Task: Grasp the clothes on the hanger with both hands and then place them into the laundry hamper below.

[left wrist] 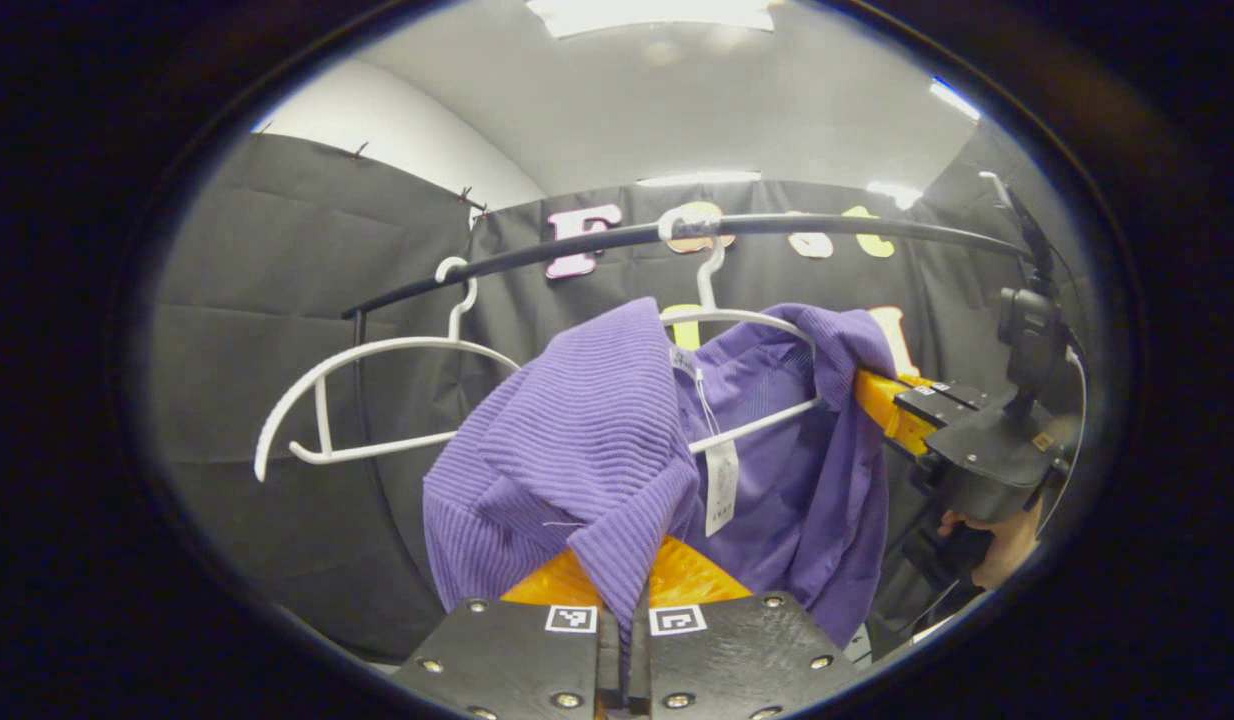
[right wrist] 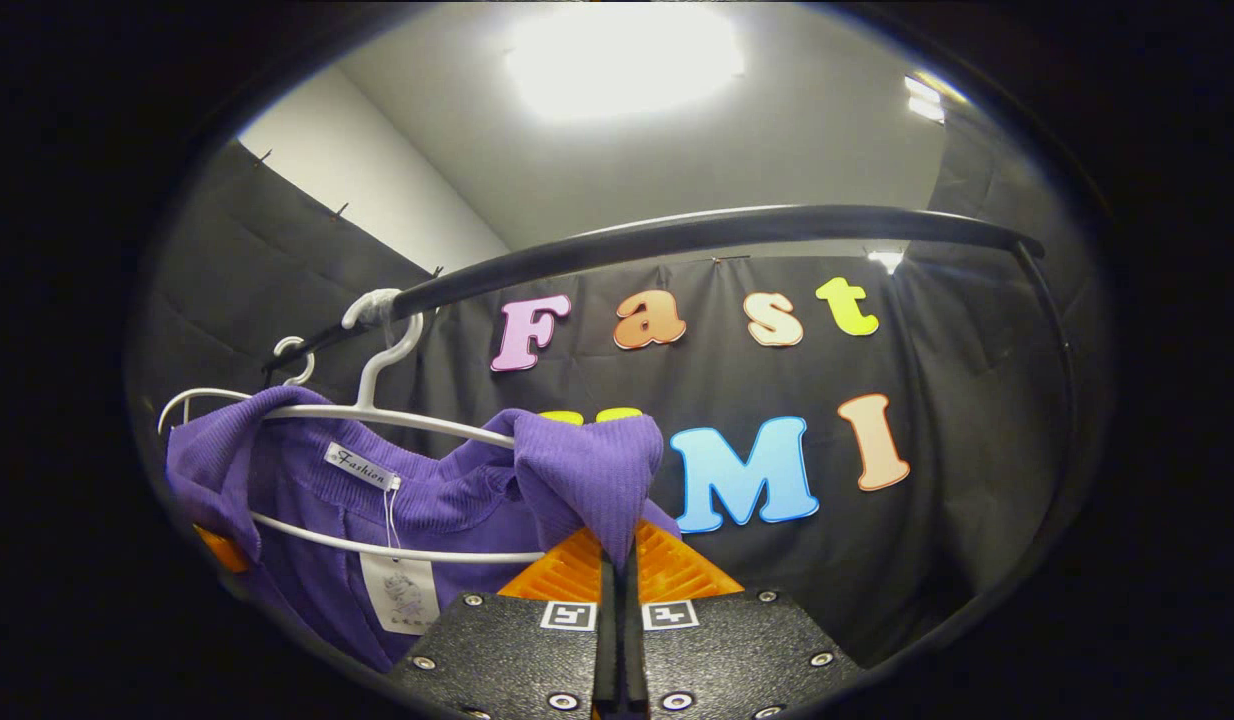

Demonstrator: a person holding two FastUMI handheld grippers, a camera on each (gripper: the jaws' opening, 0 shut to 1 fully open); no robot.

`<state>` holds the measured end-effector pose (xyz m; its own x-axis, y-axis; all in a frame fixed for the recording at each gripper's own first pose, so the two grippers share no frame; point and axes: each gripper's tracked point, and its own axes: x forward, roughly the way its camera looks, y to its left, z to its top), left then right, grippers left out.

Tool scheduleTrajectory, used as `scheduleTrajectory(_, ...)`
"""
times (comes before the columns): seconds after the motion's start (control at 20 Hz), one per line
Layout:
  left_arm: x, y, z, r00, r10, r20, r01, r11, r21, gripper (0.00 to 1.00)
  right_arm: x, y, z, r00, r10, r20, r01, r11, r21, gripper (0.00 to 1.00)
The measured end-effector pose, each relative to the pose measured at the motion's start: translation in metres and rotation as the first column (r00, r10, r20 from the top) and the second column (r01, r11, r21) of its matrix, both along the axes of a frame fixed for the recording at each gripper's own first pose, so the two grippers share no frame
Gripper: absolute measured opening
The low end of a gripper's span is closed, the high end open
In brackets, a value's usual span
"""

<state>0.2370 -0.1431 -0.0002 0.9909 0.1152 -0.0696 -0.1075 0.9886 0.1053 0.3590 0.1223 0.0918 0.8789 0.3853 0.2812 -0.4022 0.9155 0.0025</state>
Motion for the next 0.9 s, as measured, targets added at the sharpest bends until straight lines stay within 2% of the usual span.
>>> scheduleTrajectory(0.05,-0.003,-0.003,0.002,1.000,-0.003,0.006,0.003,1.000,0.006,0.04,0.001,-0.003,0.004,1.000,-0.013,0.014,0.013,1.000,-0.004,0.02)
scheduleTrajectory(0.1,-0.006,0.001,0.007,1.000,-0.003,0.012,0.003,1.000,0.007,0.08,0.004,-0.008,0.008,0.999,-0.029,0.029,0.029,1.000,-0.012,0.02)
scheduleTrajectory(0.25,-0.018,0.009,0.020,1.000,0.002,0.026,-0.002,1.000,0.003,0.00,0.011,-0.019,0.022,0.995,-0.065,0.078,0.067,0.998,-0.018,0.02)
scheduleTrajectory(0.35,-0.026,0.019,0.028,0.999,0.010,0.034,-0.010,1.000,0.011,0.04,0.015,-0.025,0.031,0.990,-0.085,0.112,0.089,0.996,-0.028,0.02)
scheduleTrajectory(0.4,-0.028,0.022,0.033,0.999,0.016,0.041,-0.017,1.000,0.015,0.00,0.018,-0.027,0.034,0.988,-0.092,0.124,0.097,0.995,-0.033,0.02)
scheduleTrajectory(0.5,-0.033,0.034,0.043,0.998,0.036,0.054,-0.037,0.999,0.028,0.04,0.024,-0.029,0.037,0.985,-0.105,0.139,0.112,0.992,-0.048,0.02)
scheduleTrajectory(0.55,-0.035,0.040,0.048,0.997,0.048,0.059,-0.050,0.998,0.039,0.00,0.029,-0.030,0.037,0.983,-0.110,0.145,0.119,0.991,-0.057,0.02)
scheduleTrajectory(0.65,-0.040,0.051,0.058,0.995,0.069,0.073,-0.073,0.996,0.055,0.00,0.040,-0.035,0.034,0.980,-0.126,0.152,0.139,0.987,-0.079,0.02)
scheduleTrajectory(0.9,-0.049,0.080,0.084,0.987,0.122,0.106,-0.134,0.984,0.116,0.07,0.065,-0.044,0.015,0.983,-0.151,0.100,0.158,0.985,-0.065,0.02)
